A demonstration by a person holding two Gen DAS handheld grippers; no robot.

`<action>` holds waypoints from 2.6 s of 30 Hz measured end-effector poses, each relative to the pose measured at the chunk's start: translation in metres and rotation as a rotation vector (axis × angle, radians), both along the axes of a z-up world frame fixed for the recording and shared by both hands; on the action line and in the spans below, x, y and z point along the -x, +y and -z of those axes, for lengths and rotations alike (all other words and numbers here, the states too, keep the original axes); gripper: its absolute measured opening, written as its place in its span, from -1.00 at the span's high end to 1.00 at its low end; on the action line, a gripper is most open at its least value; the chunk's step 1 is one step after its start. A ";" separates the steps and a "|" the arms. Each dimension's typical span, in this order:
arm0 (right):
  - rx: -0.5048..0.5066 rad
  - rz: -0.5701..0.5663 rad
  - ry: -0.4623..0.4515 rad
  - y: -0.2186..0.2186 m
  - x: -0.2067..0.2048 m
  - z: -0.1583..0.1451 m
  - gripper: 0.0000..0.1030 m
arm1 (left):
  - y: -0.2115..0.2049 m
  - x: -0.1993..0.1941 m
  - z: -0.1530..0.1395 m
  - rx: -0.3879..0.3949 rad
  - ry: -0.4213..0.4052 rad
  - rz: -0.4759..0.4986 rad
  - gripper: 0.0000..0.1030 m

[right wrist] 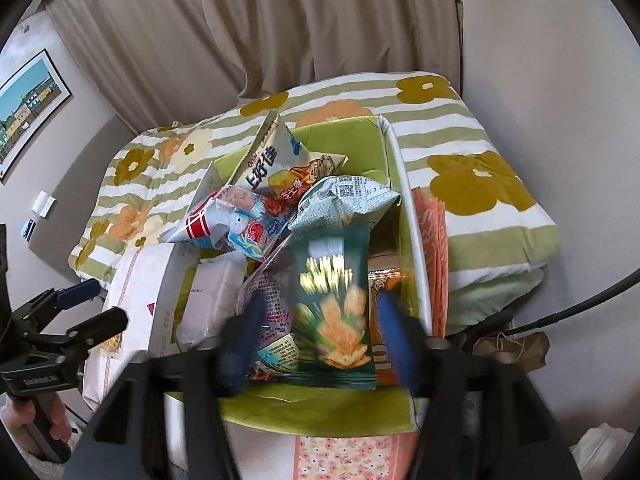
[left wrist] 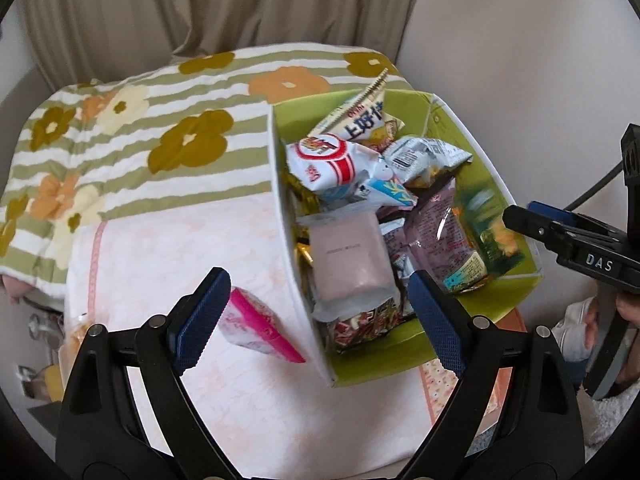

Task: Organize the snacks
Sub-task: 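Carry both packs over the box and open both tools to drop them, then move both tools back to the tray toward the waffle and pink bag, then grasp the wrapped waffle with left tool while right grasps the pink bag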

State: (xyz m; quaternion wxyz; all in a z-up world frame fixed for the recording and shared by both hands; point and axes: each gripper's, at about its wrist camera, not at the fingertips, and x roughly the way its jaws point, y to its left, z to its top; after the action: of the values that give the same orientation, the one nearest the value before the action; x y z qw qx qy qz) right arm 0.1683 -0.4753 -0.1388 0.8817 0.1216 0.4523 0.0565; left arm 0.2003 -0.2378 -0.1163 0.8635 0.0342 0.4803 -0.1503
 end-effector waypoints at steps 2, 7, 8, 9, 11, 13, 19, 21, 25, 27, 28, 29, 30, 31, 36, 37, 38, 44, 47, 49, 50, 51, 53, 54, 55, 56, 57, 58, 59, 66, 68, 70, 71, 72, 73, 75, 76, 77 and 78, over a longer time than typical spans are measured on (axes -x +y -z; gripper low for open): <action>-0.016 -0.001 -0.035 0.001 0.004 -0.002 -0.76 | 0.003 0.003 -0.002 -0.008 -0.005 -0.006 -0.74; 0.017 -0.027 -0.073 0.011 0.013 -0.008 -0.79 | 0.010 0.010 -0.006 -0.021 -0.017 -0.022 -0.74; 0.034 -0.036 -0.082 0.015 0.015 -0.009 -0.79 | 0.011 0.011 -0.007 -0.023 -0.019 -0.024 -0.74; 0.048 -0.044 -0.093 0.018 0.017 -0.011 -0.79 | 0.012 0.013 -0.008 -0.025 -0.020 -0.026 -0.74; 0.051 -0.051 -0.104 0.021 0.021 -0.013 -0.79 | 0.014 0.016 -0.009 -0.029 -0.023 -0.031 -0.74; 0.040 -0.063 -0.113 0.023 0.024 -0.014 -0.79 | 0.016 0.021 -0.010 -0.027 -0.026 -0.040 -0.74; 0.038 -0.120 -0.162 0.039 0.035 -0.022 -0.80 | 0.031 0.041 -0.004 -0.016 -0.014 -0.080 -0.74; 0.034 -0.151 -0.190 0.049 0.038 -0.025 -0.80 | 0.041 0.049 -0.002 -0.020 -0.017 -0.108 -0.74; 0.050 -0.203 -0.211 0.071 0.042 -0.028 -0.80 | 0.070 0.062 -0.001 -0.019 -0.019 -0.171 -0.74; 0.051 -0.230 -0.212 0.084 0.042 -0.029 -0.80 | 0.088 0.068 -0.001 -0.019 -0.019 -0.209 -0.74; 0.050 -0.251 -0.215 0.093 0.043 -0.030 -0.80 | 0.101 0.071 -0.001 -0.018 -0.020 -0.235 -0.74; 0.050 -0.266 -0.221 0.100 0.043 -0.031 -0.80 | 0.109 0.073 0.000 -0.016 -0.021 -0.250 -0.74; 0.053 -0.280 -0.229 0.107 0.043 -0.032 -0.80 | 0.122 0.077 0.001 -0.012 -0.023 -0.275 -0.74; 0.061 -0.294 -0.237 0.117 0.043 -0.033 -0.80 | 0.133 0.079 0.001 -0.010 -0.022 -0.295 -0.74; 0.095 -0.350 -0.213 0.164 0.039 -0.033 -0.80 | 0.199 0.084 0.016 0.018 0.009 -0.394 -0.74; 0.082 -0.361 -0.205 0.174 0.037 -0.032 -0.80 | 0.213 0.083 0.020 0.027 0.022 -0.409 -0.74; 0.068 -0.367 -0.196 0.182 0.035 -0.030 -0.80 | 0.224 0.083 0.023 0.032 0.031 -0.416 -0.74; 0.062 -0.397 -0.125 0.244 0.014 -0.019 -0.80 | 0.293 0.076 0.044 0.080 0.090 -0.442 -0.74; 0.117 -0.434 -0.093 0.275 0.002 -0.014 -0.80 | 0.317 0.064 0.055 0.109 0.125 -0.429 -0.74; 0.145 -0.475 -0.041 0.293 -0.008 -0.008 -0.80 | 0.329 0.052 0.066 0.124 0.165 -0.403 -0.74; 0.161 -0.495 -0.009 0.301 -0.013 -0.003 -0.80 | 0.334 0.047 0.071 0.128 0.183 -0.392 -0.74; 0.188 -0.517 0.032 0.310 -0.020 0.004 -0.80 | 0.335 0.043 0.076 0.134 0.197 -0.383 -0.74; 0.231 -0.550 0.092 0.321 -0.029 0.015 -0.80 | 0.340 0.032 0.089 0.151 0.235 -0.356 -0.74; 0.248 -0.564 0.120 0.325 -0.034 0.021 -0.80 | 0.340 0.029 0.094 0.153 0.247 -0.344 -0.74; 0.267 -0.577 0.150 0.328 -0.039 0.029 -0.80 | 0.340 0.024 0.100 0.153 0.258 -0.333 -0.74; 0.279 -0.586 0.173 0.329 -0.044 0.035 -0.80 | 0.340 0.020 0.105 0.151 0.265 -0.323 -0.74; 0.292 -0.598 0.203 0.331 -0.049 0.042 -0.80 | 0.339 0.015 0.112 0.145 0.274 -0.319 -0.74; 0.301 -0.604 0.221 0.330 -0.053 0.045 -0.80 | 0.338 0.010 0.117 0.139 0.281 -0.320 -0.74; 0.310 -0.615 0.244 0.329 -0.059 0.051 -0.80 | 0.337 0.005 0.123 0.130 0.287 -0.328 -0.74; 0.339 -0.714 0.350 0.324 -0.090 0.086 -0.80 | 0.326 -0.018 0.158 0.031 0.291 -0.389 -0.74; 0.338 -0.745 0.380 0.327 -0.096 0.096 -0.80 | 0.321 -0.023 0.168 -0.008 0.295 -0.410 -0.73; 0.344 -0.782 0.400 0.330 -0.100 0.105 -0.80 | 0.317 -0.024 0.174 -0.056 0.280 -0.419 -0.73; 0.352 -0.799 0.409 0.332 -0.101 0.110 -0.80 | 0.314 -0.025 0.176 -0.089 0.268 -0.420 -0.73; 0.361 -0.811 0.418 0.334 -0.102 0.114 -0.80 | 0.310 -0.026 0.178 -0.129 0.255 -0.419 -0.73; 0.367 -0.823 0.431 0.333 -0.103 0.120 -0.80 | 0.308 -0.027 0.179 -0.147 0.251 -0.420 -0.73; 0.371 -0.833 0.455 0.332 -0.106 0.127 -0.80 | 0.304 -0.028 0.182 -0.180 0.235 -0.426 -0.72; 0.374 -0.842 0.464 0.332 -0.108 0.129 -0.80 | 0.302 -0.028 0.183 -0.194 0.230 -0.427 -0.72; 0.378 -0.848 0.470 0.332 -0.109 0.130 -0.80 | 0.300 -0.028 0.184 -0.211 0.226 -0.425 -0.72; 0.384 -0.854 0.477 0.332 -0.110 0.133 -0.80 | 0.299 -0.028 0.185 -0.225 0.221 -0.423 -0.72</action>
State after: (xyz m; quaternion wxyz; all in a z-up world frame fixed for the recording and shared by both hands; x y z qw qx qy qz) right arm 0.2784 -0.1431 -0.2713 0.6590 -0.2279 0.6520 0.2977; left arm 0.2288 0.0609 -0.3010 0.8087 0.0121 0.5819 0.0853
